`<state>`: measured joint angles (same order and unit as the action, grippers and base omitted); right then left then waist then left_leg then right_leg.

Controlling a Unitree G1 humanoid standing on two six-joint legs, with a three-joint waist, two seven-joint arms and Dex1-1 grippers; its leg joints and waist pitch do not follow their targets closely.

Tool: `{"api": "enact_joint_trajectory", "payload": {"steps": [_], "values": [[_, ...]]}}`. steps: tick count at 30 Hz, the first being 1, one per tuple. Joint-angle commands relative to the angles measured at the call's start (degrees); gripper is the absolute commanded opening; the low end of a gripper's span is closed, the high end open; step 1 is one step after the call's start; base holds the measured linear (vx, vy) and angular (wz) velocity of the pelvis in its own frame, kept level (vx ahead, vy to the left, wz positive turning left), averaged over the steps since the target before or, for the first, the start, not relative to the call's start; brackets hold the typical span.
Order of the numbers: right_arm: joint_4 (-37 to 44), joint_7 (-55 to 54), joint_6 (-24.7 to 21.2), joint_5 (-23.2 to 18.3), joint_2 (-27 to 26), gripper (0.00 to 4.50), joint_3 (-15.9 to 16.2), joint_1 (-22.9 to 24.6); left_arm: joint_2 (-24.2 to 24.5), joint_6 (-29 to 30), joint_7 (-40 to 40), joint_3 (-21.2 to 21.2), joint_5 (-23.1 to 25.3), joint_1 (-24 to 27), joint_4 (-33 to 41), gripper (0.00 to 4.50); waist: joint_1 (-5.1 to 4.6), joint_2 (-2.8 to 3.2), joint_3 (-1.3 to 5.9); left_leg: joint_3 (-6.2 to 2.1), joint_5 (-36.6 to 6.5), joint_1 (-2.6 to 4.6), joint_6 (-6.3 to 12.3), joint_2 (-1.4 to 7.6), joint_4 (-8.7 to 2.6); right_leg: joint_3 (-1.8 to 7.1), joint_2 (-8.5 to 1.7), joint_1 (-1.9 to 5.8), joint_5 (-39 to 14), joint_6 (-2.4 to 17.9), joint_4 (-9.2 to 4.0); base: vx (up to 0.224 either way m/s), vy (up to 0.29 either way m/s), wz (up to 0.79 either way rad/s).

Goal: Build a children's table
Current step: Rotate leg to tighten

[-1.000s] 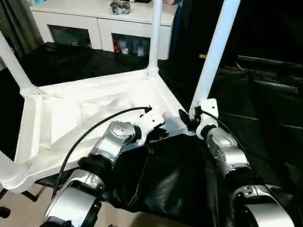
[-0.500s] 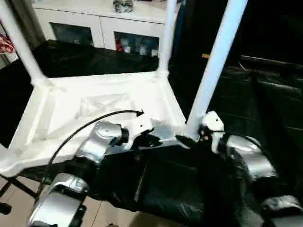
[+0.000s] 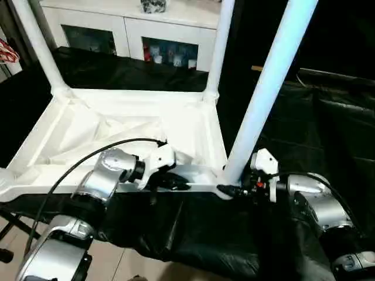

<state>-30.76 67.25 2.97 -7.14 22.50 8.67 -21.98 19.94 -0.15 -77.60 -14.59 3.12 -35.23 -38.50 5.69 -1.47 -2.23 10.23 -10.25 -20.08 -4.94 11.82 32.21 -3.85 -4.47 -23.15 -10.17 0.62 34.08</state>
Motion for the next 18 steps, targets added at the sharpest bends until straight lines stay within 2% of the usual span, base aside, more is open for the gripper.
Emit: {"api": "enact_joint_trajectory", "payload": {"steps": [1, 2, 3, 10, 12, 13, 14, 15, 17, 18], "values": [[0.87, 2.3, -0.64, 0.35, 0.16, 2.69, 1.93, 1.31, -0.32, -0.66, -0.98, -0.3, -2.37, 0.22, 1.74, 0.0, 0.19, -0.31, 2.87, 0.01, -12.74, -0.01, 3.79, 1.71, -3.45, 2.38, -3.53, 2.87, -13.21, 12.05, -3.92, 0.0, 0.0, 0.0], [0.89, 2.32, -0.64, 0.35, 0.16, 2.69, 1.93, 1.32, -0.32, -0.66, -0.99, -0.3, -2.38, 0.22, 1.74, 0.0, 0.18, -0.31, 2.87, 0.01, -12.67, -0.03, 3.73, 1.73, -3.46, 2.41, -3.55, 2.87, -12.96, 12.12, -3.87, 0.0, 0.0, 0.0], [1.1, 2.55, -0.6, 0.25, 0.22, 2.66, 1.98, 1.53, -0.35, -0.57, -1.01, -0.36, -2.37, 0.27, 1.81, 0.0, 0.27, -0.61, 2.84, 0.01, -12.48, -0.06, 3.76, 1.7, -3.43, 2.41, -3.62, 2.91, -13.33, 11.95, -3.85, 0.0, 0.0, 0.0], [2.31, 0.48, -1.01, -0.06, -0.83, 2.65, 1.98, 2.6, -1.87, -0.74, 2.19, -0.12, -1.63, 0.57, 1.57, 0.0, 0.35, -0.72, 2.83, 0.05, -11.75, -0.02, 3.96, 1.68, -3.36, 2.43, -3.59, 2.84, -12.8, 11.86, -3.85, 0.0, 0.0, 0.0], [0.9, -6.06, -2.28, 0.85, -3.37, 2.65, 0.5, 2.18, -4.25, -0.21, 8.47, 0.46, -0.01, -0.34, -0.18, 0.0, 0.33, -0.69, 2.7, -0.05, -12.95, 0.01, 3.43, 1.64, -3.5, 2.44, -3.72, 2.76, -15.84, 11.1, -4.17, 0.0, 0.0, 0.0], [0.85, -6.23, -2.31, 0.88, -3.43, 2.65, 0.47, 2.16, -4.31, -0.19, 8.6, 0.47, 0.02, -0.36, -0.22, 0.0, 0.19, -0.78, 2.63, -0.06, -13.1, -0.02, 3.15, 1.61, -3.55, 2.49, -3.7, 2.67, -16.7, 10.78, -4.27, 0.0, 0.0, 0.0], [0.16, -8.4, -2.2, 1.26, -4.15, 2.65, 0.02, 1.87, -4.99, 0.05, 10.02, 0.6, 0.26, -0.61, -0.6, 0.0, 0.09, -0.72, 2.48, -0.2, -14.63, 0.11, 2.58, 1.54, -3.71, 2.43, -3.82, 2.58, -19.9, 9.92, -4.68, 0.0, 0.0, 0.0], [-2.16, -15.58, -1.74, 2.52, -6.51, 2.65, -1.46, 0.87, -7.26, 0.84, 14.64, 1.0, 1.03, -1.44, -1.85, 0.0, -0.23, -0.7, 2.38, -0.29, -15.63, 0.22, 1.61, 1.51, -3.84, 2.46, -3.83, 2.33, -22.55, 9.1, -4.91, 0.0, 0.0, 0.0], [-4.4, -22.85, -3.23, 2.72, -9.55, 2.65, -3.21, -0.28, -10.25, 2.33, 19.31, 0.98, 1.81, -2.23, -2.62, 0.0, -0.64, -0.86, 2.49, -0.5, -16.0, 0.23, 0.64, 1.42, -3.9, 2.42, -3.91, 2.42, -24.36, 8.37, -5.01, 0.0, 0.0, 0.0], [-4.61, -23.74, -3.38, 2.78, -9.92, 2.65, -3.38, -0.4, -10.65, 2.56, 19.91, 0.96, 1.91, -2.31, -2.67, 0.0, -0.68, -0.92, 2.45, -0.48, -16.37, 0.29, 0.94, 1.31, -3.83, 2.4, -3.9, 2.36, -25.15, 7.89, -5.27, 0.0, 0.0, 0.0]]}}
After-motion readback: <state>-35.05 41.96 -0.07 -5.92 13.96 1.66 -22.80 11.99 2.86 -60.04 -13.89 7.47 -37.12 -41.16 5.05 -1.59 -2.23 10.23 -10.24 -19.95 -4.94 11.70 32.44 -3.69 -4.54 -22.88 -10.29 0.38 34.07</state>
